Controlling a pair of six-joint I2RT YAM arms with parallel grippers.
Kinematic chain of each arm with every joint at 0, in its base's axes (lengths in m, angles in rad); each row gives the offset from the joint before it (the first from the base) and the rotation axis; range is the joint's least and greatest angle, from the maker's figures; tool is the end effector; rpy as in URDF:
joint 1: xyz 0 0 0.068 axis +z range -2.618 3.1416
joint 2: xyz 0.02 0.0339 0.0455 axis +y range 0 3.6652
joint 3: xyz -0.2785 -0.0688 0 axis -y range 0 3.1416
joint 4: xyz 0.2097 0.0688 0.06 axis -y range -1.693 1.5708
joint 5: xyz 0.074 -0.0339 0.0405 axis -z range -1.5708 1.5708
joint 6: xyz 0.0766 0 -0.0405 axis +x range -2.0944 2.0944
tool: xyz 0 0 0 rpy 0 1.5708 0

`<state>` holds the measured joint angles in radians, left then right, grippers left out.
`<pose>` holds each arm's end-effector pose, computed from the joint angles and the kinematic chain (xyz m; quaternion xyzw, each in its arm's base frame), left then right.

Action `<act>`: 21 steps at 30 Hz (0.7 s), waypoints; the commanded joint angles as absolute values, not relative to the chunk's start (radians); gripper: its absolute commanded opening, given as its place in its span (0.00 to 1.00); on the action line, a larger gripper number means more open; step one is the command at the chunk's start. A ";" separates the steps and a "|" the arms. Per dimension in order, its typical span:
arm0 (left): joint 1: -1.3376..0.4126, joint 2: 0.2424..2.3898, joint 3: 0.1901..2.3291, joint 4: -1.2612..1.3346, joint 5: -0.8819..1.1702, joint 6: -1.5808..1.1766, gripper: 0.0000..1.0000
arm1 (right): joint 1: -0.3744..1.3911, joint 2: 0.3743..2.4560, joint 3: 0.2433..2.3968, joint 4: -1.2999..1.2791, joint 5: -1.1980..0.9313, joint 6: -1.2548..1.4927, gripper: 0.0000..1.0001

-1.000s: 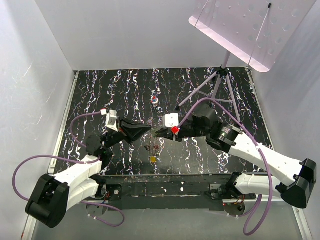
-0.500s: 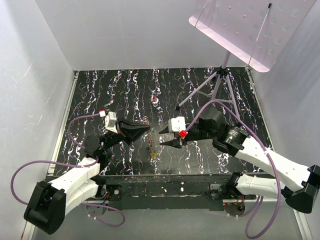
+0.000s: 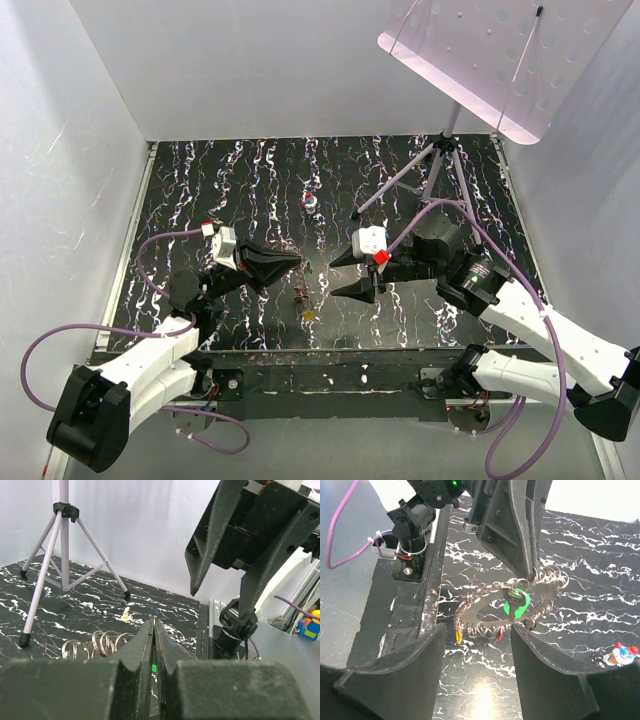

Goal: Put the keys on the keyring

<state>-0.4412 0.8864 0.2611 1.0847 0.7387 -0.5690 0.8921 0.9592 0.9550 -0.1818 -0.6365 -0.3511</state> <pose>0.1282 -0.1176 0.3131 0.2746 0.5105 -0.5500 0.6012 0.0922 0.1868 0.3756 -0.5881 0.4780 0.3941 0.5199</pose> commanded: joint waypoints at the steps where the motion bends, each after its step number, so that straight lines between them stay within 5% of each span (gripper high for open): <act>1: -0.437 0.859 0.246 1.146 0.738 -0.575 0.00 | 0.856 0.930 0.933 -0.147 -0.666 -0.276 0.63; 21: -0.437 0.894 0.201 1.229 0.752 -0.600 0.00 | 0.799 0.908 0.842 -0.112 -0.690 -0.221 0.72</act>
